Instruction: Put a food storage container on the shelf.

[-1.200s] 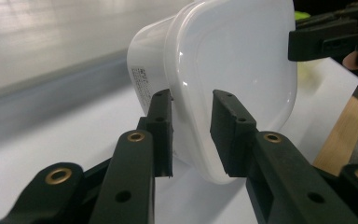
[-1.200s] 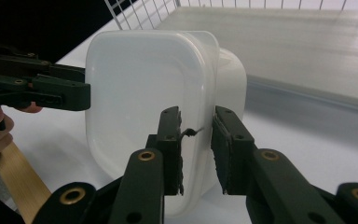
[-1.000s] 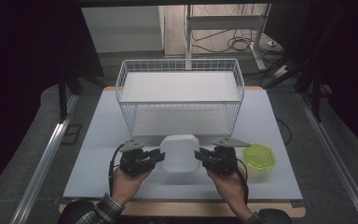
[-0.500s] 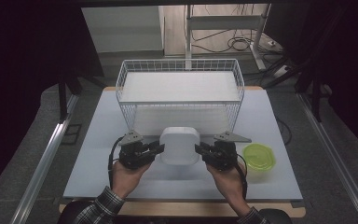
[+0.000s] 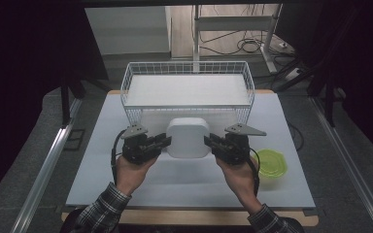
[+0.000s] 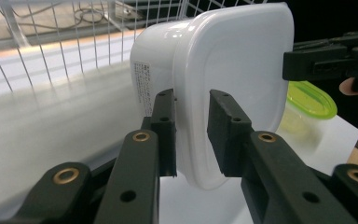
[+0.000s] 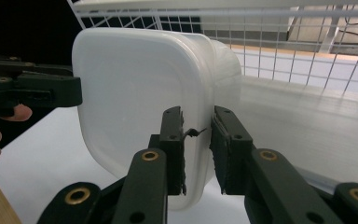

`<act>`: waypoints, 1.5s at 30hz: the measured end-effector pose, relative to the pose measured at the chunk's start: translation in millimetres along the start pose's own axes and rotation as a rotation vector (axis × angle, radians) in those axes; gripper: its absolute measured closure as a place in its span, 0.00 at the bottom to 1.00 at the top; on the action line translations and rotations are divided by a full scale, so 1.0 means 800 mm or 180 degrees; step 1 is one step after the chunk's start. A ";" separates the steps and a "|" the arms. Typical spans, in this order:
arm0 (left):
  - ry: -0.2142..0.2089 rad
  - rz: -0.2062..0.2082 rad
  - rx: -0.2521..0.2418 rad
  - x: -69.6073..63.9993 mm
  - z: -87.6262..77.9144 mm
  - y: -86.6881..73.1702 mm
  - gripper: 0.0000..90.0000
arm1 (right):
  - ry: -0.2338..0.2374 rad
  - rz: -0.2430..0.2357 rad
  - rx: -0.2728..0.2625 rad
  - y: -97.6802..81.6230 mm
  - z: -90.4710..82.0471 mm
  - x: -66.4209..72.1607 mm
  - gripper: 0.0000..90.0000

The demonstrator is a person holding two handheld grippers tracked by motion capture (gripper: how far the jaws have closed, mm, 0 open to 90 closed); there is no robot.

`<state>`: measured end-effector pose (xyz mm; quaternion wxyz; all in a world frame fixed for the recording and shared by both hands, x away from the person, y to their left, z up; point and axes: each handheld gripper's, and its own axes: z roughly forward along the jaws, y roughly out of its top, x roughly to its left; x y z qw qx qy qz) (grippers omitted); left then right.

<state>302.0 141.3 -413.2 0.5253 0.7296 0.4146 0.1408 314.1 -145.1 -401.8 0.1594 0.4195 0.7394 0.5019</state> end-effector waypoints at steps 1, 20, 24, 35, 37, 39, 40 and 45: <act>0.0004 0.0013 -0.0012 0.000 -0.001 0.003 0.81 | 0.0000 0.0005 -0.0009 0.002 0.000 0.000 0.83; 0.0061 0.0127 -0.0159 0.003 -0.013 0.052 0.81 | 0.0019 -0.0013 -0.0175 0.049 -0.006 0.002 0.83; 0.0066 0.0118 -0.0179 0.005 -0.016 0.059 0.81 | 0.0026 -0.0016 -0.0197 0.056 -0.007 0.003 0.83; 0.0110 0.0158 -0.0233 0.013 -0.022 0.095 0.81 | 0.0042 -0.0044 -0.0249 0.095 -0.004 0.004 0.83; 0.0121 0.0162 -0.0233 0.014 -0.022 0.101 0.81 | 0.0051 -0.0020 -0.0250 0.101 -0.003 0.003 0.83; 0.0129 0.0162 -0.0231 0.015 -0.021 0.104 0.81 | 0.0060 -0.0012 -0.0250 0.104 -0.002 0.002 0.83; 0.0116 0.0135 -0.0237 0.018 -0.020 0.107 0.81 | 0.0061 -0.0007 -0.0248 0.107 -0.001 0.001 0.83; 0.0099 0.0064 -0.0262 0.025 -0.018 0.119 0.81 | 0.0039 -0.0026 -0.0260 0.125 0.002 0.000 0.83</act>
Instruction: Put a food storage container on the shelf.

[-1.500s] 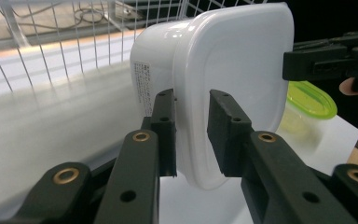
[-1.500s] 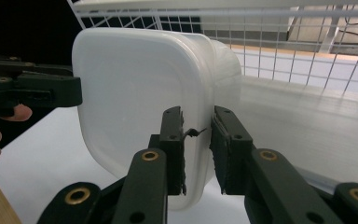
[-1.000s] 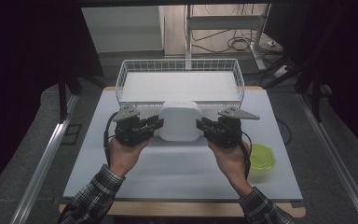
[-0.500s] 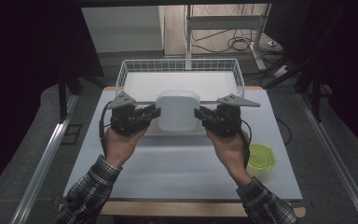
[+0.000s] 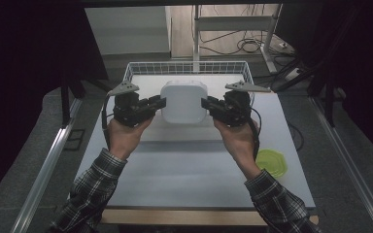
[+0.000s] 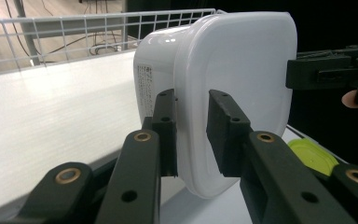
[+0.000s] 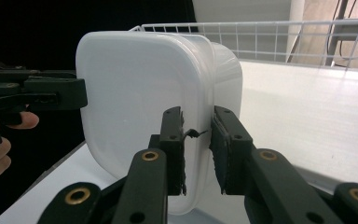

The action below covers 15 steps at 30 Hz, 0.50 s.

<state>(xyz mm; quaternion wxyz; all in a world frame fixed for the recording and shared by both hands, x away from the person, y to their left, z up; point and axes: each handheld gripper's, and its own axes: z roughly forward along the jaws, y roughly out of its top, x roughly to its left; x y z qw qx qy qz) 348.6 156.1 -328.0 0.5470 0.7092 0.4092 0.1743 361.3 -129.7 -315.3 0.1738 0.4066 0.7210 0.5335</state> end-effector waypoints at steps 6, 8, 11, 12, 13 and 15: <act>0.0015 -0.0029 0.0014 0.007 0.005 0.013 0.81 | -0.0017 0.0013 -0.0001 0.014 0.007 -0.004 0.83; 0.0041 -0.0028 0.0024 0.009 0.007 0.017 0.81 | -0.0019 0.0032 0.0007 0.017 0.009 -0.005 0.83; 0.0029 -0.0068 0.0035 0.013 0.010 0.021 0.81 | -0.0027 0.0047 0.0013 0.022 0.015 -0.007 0.83; 0.0029 -0.0068 0.0035 0.013 0.010 0.021 0.81 | -0.0024 0.0057 0.0017 0.023 0.015 -0.008 0.83; 0.0009 -0.0094 0.0047 0.016 0.012 0.024 0.81 | -0.0018 0.0073 0.0025 0.025 0.017 -0.009 0.83; 0.0019 -0.0068 0.0063 0.018 0.013 0.028 0.81 | -0.0004 0.0092 0.0030 0.028 0.019 -0.011 0.83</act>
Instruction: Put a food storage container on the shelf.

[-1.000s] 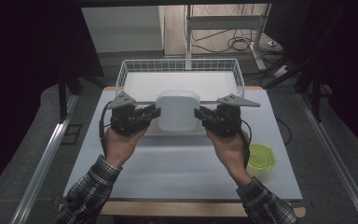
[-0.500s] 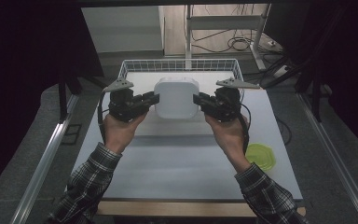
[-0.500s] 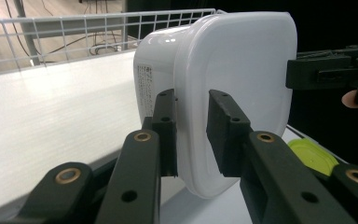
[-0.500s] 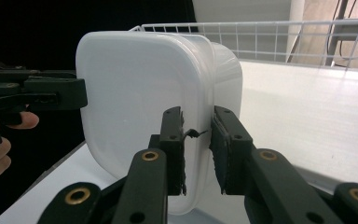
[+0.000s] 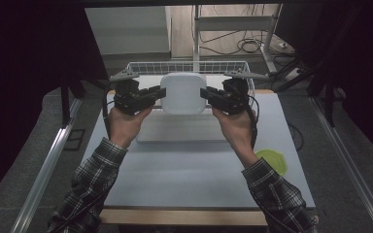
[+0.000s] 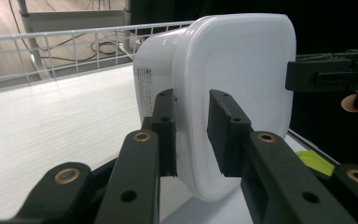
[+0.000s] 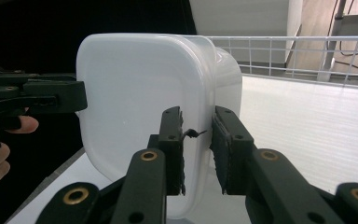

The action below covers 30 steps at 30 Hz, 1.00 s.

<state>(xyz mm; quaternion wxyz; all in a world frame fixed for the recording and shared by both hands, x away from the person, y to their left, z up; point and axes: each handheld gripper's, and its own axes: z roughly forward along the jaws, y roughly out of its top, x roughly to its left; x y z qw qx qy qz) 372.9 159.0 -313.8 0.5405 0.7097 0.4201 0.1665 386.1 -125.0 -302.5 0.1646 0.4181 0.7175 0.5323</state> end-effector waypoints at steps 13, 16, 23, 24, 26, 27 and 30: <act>0.0086 -0.0016 -0.0010 0.016 0.019 0.013 0.79 | -0.0028 0.0030 0.0042 0.017 0.024 -0.014 0.82; 0.0070 -0.0026 -0.0020 0.018 0.020 0.014 0.78 | -0.0020 0.0032 0.0066 0.020 0.027 -0.015 0.80; 0.0024 0.0013 -0.0068 0.020 0.025 0.015 0.72 | -0.0007 0.0029 0.0029 0.019 0.033 -0.020 0.76; 0.0024 0.0013 -0.0068 0.020 0.025 0.015 0.72 | -0.0007 0.0029 0.0029 0.019 0.033 -0.020 0.76; 0.0038 0.0046 -0.0054 0.021 0.029 0.017 0.69 | 0.0000 0.0012 0.0025 0.019 0.037 -0.022 0.74; 0.0038 0.0046 -0.0054 0.021 0.029 0.017 0.68 | 0.0000 0.0012 0.0025 0.019 0.037 -0.022 0.74; 0.0038 0.0037 -0.0051 0.024 0.034 0.017 0.64 | -0.0026 -0.0029 0.0054 0.020 0.043 -0.022 0.69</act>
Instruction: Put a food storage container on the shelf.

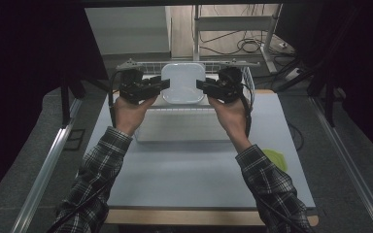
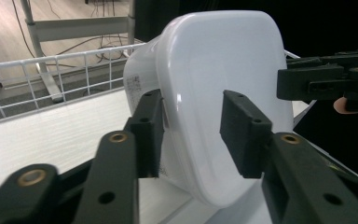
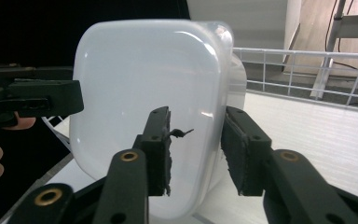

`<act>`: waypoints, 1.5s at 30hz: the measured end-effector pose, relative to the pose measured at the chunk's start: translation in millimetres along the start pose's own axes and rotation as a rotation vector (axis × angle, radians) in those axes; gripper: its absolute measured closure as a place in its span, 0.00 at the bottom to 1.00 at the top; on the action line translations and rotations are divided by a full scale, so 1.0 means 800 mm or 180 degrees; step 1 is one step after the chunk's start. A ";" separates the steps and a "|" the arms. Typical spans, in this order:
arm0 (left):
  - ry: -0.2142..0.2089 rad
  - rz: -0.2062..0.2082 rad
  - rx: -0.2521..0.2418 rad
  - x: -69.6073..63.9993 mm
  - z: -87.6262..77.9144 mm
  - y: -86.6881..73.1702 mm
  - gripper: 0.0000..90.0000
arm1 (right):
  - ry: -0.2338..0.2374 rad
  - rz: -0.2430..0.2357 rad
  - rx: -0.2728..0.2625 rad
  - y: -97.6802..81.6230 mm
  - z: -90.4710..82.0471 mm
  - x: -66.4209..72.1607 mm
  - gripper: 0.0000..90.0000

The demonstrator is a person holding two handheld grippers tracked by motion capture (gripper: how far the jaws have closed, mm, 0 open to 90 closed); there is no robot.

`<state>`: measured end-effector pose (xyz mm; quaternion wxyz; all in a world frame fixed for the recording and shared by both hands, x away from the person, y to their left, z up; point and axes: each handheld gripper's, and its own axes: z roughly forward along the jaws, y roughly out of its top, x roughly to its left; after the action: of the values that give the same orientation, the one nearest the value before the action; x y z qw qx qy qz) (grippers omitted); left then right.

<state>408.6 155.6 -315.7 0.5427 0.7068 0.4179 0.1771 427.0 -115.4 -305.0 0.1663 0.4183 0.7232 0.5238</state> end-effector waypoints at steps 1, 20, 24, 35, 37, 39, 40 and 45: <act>0.0000 0.0000 0.0000 0.000 0.000 0.000 0.63 | 0.0000 0.0000 0.0000 0.000 0.000 0.000 0.69; -0.0051 0.0053 0.0139 0.000 0.024 -0.008 0.43 | 0.0014 -0.0032 0.0032 -0.005 0.016 -0.009 0.48; -0.0042 0.0074 0.0125 0.000 0.026 -0.009 0.35 | 0.0003 -0.0068 0.0031 -0.005 0.018 -0.009 0.44; -0.0108 0.0189 0.0053 0.000 0.024 -0.008 0.22 | 0.0063 -0.0066 -0.0004 -0.004 0.015 -0.011 0.41; -0.0093 0.0203 0.0056 -0.001 0.024 -0.007 0.21 | 0.0071 -0.0068 0.0017 -0.004 0.015 -0.011 0.41; -0.0067 0.0257 0.0086 -0.002 0.022 -0.006 0.20 | 0.0087 -0.0109 0.0026 -0.006 0.016 -0.010 0.40; -0.0054 0.0276 0.0100 -0.003 0.021 -0.006 0.20 | 0.0093 -0.0104 0.0027 -0.006 0.016 -0.010 0.40; -0.0014 0.0287 0.0145 0.001 0.020 -0.015 0.29 | 0.0089 -0.0142 0.0017 -0.010 0.013 -0.012 0.41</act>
<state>415.3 147.1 -332.7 0.5188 0.7374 0.3884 0.1903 436.6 -117.4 -318.7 0.1667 0.3952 0.7360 0.5237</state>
